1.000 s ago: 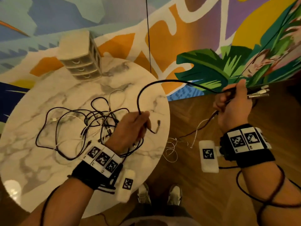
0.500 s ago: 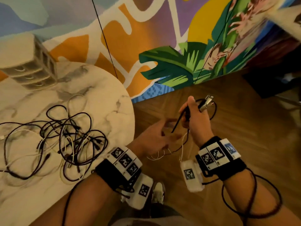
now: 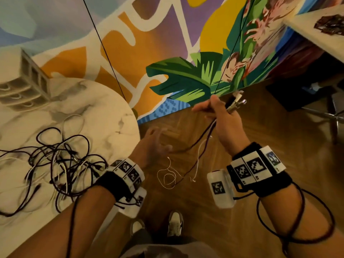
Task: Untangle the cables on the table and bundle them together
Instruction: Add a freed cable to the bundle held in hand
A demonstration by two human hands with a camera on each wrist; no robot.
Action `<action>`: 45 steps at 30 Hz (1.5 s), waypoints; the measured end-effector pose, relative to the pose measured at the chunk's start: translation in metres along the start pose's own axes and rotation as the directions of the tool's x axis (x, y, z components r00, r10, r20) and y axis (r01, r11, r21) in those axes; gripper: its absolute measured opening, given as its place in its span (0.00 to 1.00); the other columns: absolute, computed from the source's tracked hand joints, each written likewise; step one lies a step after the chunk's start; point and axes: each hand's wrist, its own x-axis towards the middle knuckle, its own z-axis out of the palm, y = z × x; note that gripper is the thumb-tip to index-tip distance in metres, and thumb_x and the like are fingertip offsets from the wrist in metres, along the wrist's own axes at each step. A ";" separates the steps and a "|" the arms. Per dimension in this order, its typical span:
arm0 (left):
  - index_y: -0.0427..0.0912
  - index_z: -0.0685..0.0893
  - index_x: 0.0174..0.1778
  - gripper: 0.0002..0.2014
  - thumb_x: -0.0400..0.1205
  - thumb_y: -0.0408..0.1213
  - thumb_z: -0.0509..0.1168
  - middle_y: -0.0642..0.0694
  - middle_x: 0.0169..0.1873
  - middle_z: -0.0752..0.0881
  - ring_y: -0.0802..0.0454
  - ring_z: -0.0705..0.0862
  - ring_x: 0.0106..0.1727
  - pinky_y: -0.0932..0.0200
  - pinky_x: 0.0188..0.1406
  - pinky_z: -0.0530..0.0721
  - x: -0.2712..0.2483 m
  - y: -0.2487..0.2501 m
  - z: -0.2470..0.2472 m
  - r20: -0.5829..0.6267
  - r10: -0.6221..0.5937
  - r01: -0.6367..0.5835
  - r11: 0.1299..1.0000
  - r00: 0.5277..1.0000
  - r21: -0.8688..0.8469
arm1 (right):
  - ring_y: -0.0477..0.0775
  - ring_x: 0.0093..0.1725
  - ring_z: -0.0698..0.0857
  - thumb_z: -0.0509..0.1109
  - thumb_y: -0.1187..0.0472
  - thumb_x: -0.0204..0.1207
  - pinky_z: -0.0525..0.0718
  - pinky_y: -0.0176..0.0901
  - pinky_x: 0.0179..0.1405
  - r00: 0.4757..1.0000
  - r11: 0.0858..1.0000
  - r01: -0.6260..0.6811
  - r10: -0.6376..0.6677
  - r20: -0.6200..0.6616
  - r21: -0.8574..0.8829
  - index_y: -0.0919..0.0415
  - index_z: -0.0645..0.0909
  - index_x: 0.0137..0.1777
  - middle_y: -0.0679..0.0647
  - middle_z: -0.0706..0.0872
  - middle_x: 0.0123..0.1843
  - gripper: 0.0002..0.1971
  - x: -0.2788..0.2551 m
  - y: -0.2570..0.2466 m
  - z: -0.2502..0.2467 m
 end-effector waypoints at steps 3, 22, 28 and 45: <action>0.46 0.77 0.65 0.20 0.78 0.46 0.68 0.51 0.61 0.80 0.54 0.79 0.63 0.60 0.62 0.76 -0.014 0.058 -0.007 -0.104 0.312 -0.328 0.882 0.944 -0.338 | 0.41 0.42 0.83 0.48 0.52 0.88 0.76 0.26 0.43 0.986 0.995 0.028 -0.011 0.168 -0.095 0.60 0.85 0.46 0.55 0.87 0.51 0.24 0.001 -0.001 0.010; 0.46 0.76 0.22 0.16 0.77 0.42 0.61 0.55 0.15 0.68 0.57 0.63 0.18 0.70 0.19 0.58 -0.011 0.133 -0.087 -0.104 0.559 -0.533 0.822 0.823 0.200 | 0.42 0.19 0.67 0.66 0.57 0.80 0.66 0.36 0.22 0.935 0.918 -0.286 0.330 0.129 -0.274 0.52 0.71 0.24 0.45 0.69 0.20 0.20 0.012 0.160 0.029; 0.53 0.64 0.26 0.14 0.78 0.46 0.53 0.58 0.17 0.61 0.64 0.59 0.18 0.65 0.22 0.55 -0.023 0.151 -0.150 -0.213 0.720 -0.472 0.619 0.661 0.628 | 0.51 0.28 0.76 0.61 0.49 0.83 0.73 0.40 0.30 0.812 0.738 -0.530 0.584 0.000 -0.417 0.58 0.80 0.42 0.49 0.75 0.26 0.15 0.011 0.237 0.014; 0.53 0.64 0.21 0.19 0.78 0.37 0.61 0.57 0.16 0.65 0.56 0.65 0.19 0.66 0.20 0.60 0.004 0.110 -0.100 -0.305 0.561 -0.570 0.819 0.769 0.069 | 0.49 0.45 0.86 0.80 0.56 0.68 0.82 0.34 0.39 0.673 0.594 -0.632 0.739 0.027 -0.498 0.61 0.82 0.62 0.57 0.87 0.53 0.23 -0.008 0.278 0.011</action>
